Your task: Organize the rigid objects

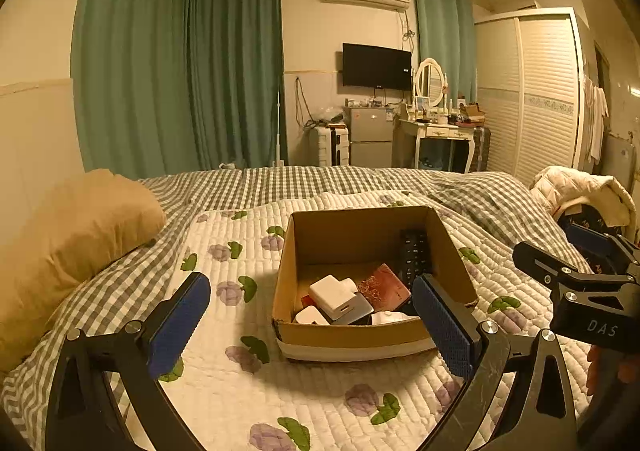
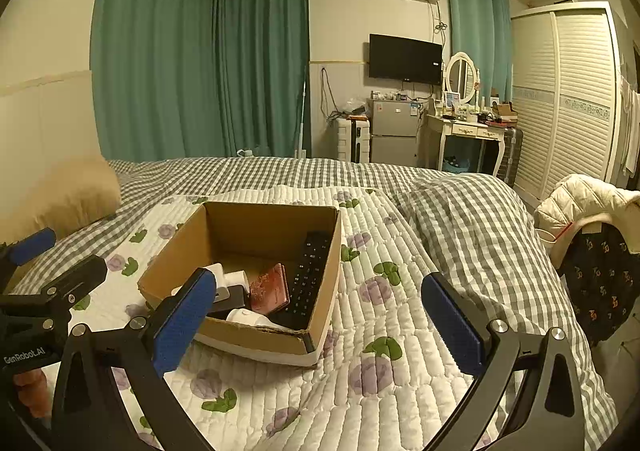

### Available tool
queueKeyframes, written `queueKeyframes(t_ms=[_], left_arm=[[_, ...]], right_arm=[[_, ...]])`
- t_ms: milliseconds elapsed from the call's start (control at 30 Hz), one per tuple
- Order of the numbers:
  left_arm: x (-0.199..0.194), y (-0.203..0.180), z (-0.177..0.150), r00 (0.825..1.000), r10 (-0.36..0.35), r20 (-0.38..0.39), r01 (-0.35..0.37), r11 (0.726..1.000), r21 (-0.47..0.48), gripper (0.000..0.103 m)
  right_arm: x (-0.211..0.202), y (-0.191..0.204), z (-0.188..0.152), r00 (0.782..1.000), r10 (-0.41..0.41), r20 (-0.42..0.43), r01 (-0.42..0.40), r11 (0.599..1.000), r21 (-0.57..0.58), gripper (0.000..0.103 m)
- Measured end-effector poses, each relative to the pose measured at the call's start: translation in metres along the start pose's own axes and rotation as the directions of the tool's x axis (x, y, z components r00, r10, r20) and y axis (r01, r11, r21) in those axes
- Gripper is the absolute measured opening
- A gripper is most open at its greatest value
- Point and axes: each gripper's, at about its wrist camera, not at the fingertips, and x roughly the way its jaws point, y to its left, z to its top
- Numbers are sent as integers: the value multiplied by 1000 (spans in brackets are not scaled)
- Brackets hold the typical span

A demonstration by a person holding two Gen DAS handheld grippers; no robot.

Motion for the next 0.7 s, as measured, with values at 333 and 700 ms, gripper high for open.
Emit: queueKeyframes(t_ms=[333, 700], left_arm=[[2, 4, -1, 1000, 4, -15, -4, 1000, -13, 103], [4, 6, -4, 1000, 9, -26, -9, 1000, -13, 103]], right_arm=[[2, 1, -2, 1000, -1, -8, 1, 1000, -4, 103], [4, 3, -5, 1000, -1, -18, 1, 1000, -4, 103]])
